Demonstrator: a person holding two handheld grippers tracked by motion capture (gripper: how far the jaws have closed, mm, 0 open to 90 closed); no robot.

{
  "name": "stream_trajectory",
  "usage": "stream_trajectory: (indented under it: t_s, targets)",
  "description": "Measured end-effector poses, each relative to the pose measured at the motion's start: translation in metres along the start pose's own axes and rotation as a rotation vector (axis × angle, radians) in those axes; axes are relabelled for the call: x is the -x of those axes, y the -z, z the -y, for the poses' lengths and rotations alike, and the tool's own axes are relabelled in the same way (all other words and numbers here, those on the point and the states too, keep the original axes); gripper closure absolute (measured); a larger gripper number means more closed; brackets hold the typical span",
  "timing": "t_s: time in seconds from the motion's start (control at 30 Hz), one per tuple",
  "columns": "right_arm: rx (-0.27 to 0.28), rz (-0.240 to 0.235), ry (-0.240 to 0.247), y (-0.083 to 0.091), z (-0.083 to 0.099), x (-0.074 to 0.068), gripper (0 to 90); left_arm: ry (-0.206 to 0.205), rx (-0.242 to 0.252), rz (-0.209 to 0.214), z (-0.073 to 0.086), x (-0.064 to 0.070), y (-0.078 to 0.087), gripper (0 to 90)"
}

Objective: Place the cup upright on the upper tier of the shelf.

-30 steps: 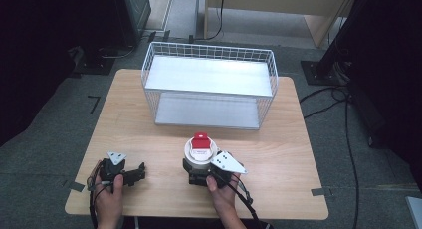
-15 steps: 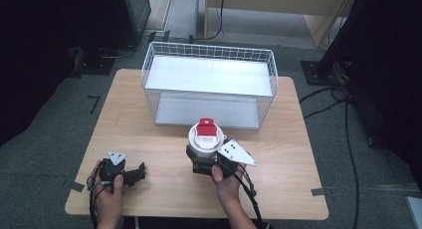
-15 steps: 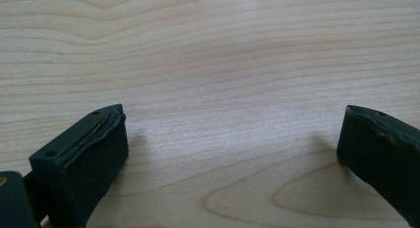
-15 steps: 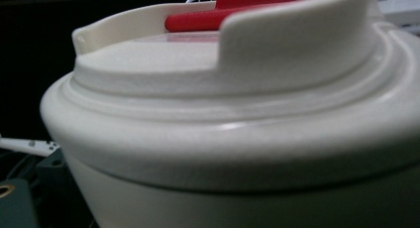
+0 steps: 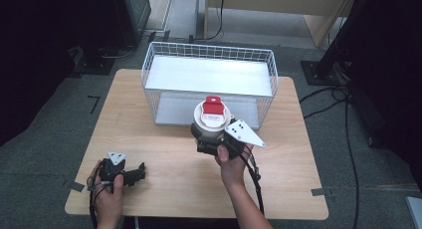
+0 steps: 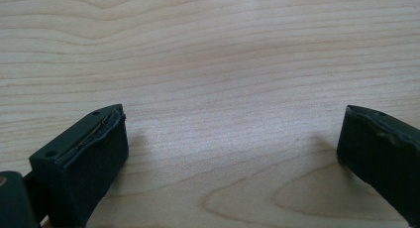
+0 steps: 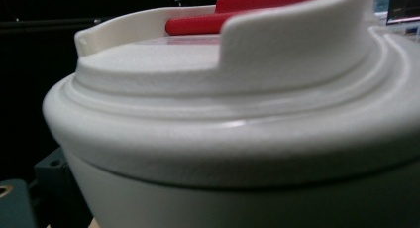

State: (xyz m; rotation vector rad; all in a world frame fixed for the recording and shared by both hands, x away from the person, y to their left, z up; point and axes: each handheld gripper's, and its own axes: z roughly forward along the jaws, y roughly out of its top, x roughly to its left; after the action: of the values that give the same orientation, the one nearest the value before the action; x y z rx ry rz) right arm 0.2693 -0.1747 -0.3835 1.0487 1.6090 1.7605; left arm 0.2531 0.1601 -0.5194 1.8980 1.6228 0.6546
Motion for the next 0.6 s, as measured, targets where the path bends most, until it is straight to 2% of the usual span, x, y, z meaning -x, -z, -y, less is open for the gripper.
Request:
stream_trajectory:
  t_s: [0.37,0.6]
  targets:
    - [0.052,0.037,0.044,-0.011,-0.046,0.014,1.9,0.0,0.001,-0.001,0.0,0.0,0.0,0.0]
    - [0.068,0.056,0.069,-0.022,-0.066,0.02,1.8,-0.001,0.0,-0.001,0.0,0.0,0.0,0.0]
